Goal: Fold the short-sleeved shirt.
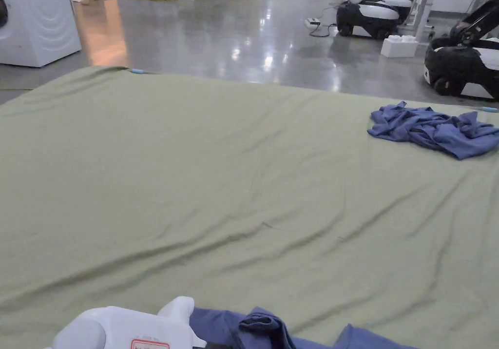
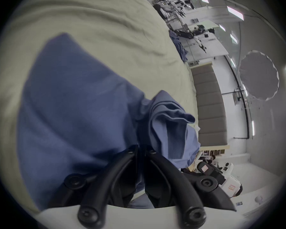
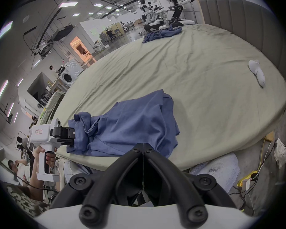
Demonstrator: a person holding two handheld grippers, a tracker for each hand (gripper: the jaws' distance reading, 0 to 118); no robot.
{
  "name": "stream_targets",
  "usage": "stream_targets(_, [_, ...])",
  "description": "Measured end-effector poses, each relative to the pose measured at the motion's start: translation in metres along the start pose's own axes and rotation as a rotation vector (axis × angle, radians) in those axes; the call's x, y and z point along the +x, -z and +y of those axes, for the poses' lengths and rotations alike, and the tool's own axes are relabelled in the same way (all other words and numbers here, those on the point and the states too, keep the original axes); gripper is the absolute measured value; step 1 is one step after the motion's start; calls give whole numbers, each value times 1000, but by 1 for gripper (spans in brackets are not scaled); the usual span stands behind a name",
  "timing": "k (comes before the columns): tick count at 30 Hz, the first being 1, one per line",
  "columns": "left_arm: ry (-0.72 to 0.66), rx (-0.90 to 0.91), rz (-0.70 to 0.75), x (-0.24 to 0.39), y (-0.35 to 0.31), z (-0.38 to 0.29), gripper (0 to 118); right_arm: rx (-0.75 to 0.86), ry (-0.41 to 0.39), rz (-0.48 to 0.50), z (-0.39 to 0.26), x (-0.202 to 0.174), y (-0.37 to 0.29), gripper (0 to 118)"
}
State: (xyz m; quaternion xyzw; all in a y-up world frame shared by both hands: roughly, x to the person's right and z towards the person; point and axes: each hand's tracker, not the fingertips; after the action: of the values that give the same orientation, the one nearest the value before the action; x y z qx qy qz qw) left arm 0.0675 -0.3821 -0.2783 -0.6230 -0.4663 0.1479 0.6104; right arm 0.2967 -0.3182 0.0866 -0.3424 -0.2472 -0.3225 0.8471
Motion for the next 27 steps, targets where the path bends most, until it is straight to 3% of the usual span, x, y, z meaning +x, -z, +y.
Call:
stream_targets(3, [-27, -36, -93, 12, 15, 7, 9, -3, 22, -6, -1, 4, 0, 2])
stream_targets(8, [124, -90, -37, 39, 48, 5, 9, -12, 28, -17, -3, 4, 2, 2])
stream_targets(11, [77, -87, -45, 37, 44, 6, 9, -19, 17, -15, -1, 1, 3, 2])
stream_targets(16, [100, 92, -192, 24, -57, -6, 0, 27, -54, 4, 9, -13, -6, 2])
stream_targets(18, [164, 192, -122, 15, -103, -12, 0, 47, -66, 10, 12, -18, -10, 2])
stream_targets(22, [117, 409, 1, -31, -145, -7, 0, 53, -81, 30, 18, -24, -8, 2])
stream_targets(23, [93, 438, -10, -46, -142, -6, 14, 49, -87, 30, 18, -26, -6, 2])
stream_targets(24, [65, 452, -24, -59, -139, -5, 38, 43, -95, 29, 18, -28, -5, 2])
stream_targets(25, [19, 446, -43, -71, -132, -2, 71, 37, -102, 28, 17, -30, -4, 2])
stream_targets(26, [-32, 398, -66, -82, -124, 0, 97, 32, -106, 27, 17, -31, -3, 2])
stream_targets(27, [-86, 300, -84, -93, -111, 6, 97, 26, -110, 26, 16, -33, -3, 2])
